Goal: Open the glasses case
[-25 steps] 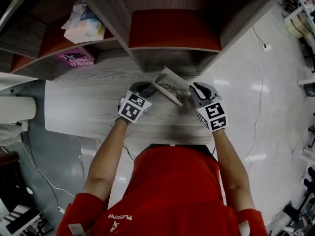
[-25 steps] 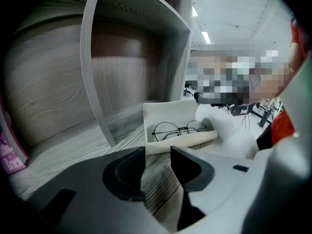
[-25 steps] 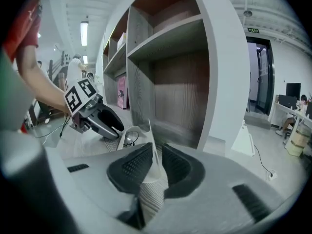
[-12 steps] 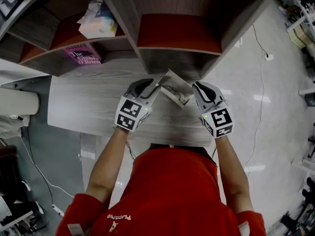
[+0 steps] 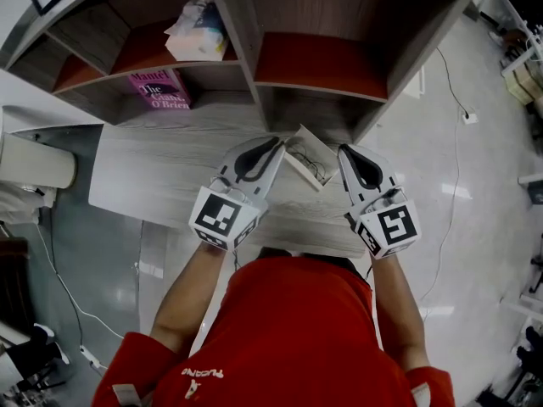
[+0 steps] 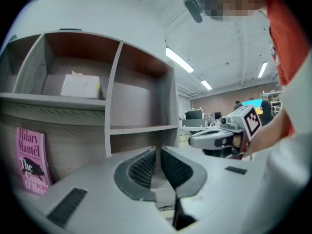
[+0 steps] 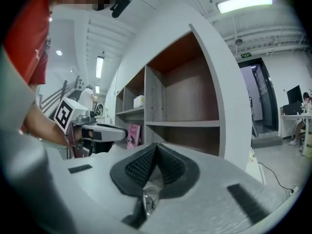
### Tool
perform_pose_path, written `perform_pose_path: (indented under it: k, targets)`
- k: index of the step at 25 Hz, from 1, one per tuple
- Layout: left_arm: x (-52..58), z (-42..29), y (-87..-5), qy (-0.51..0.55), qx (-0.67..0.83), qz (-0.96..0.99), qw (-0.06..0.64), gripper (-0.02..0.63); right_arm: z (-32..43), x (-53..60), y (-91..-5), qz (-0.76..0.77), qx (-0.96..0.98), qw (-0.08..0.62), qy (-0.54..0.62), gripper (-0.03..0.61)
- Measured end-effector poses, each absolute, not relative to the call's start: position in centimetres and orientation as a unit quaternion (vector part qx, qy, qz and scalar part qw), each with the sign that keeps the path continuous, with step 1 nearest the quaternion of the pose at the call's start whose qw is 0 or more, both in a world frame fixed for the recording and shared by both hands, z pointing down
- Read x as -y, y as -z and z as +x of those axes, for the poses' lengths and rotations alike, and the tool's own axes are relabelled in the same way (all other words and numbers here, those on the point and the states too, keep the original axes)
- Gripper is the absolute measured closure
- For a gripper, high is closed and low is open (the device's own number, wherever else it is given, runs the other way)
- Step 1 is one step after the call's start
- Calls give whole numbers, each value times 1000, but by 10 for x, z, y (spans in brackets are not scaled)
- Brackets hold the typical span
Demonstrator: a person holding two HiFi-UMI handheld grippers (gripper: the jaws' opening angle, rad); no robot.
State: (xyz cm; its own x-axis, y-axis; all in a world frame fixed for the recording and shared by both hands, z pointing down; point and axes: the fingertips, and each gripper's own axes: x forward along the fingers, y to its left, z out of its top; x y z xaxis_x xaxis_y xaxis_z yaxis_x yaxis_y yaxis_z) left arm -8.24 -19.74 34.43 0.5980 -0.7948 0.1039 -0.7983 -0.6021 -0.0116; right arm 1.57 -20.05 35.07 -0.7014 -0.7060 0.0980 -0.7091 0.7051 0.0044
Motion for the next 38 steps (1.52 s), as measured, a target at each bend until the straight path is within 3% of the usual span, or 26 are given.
perform_pose_path:
  k: [15,38]
  targets:
    - [165,-91,-285,36,476,878,-20,603,2,150,-303,354,935,-23,14,574]
    - [170,-87,-285,41,471,881,-18,604,14,159,-308,369,929,-23,7,575]
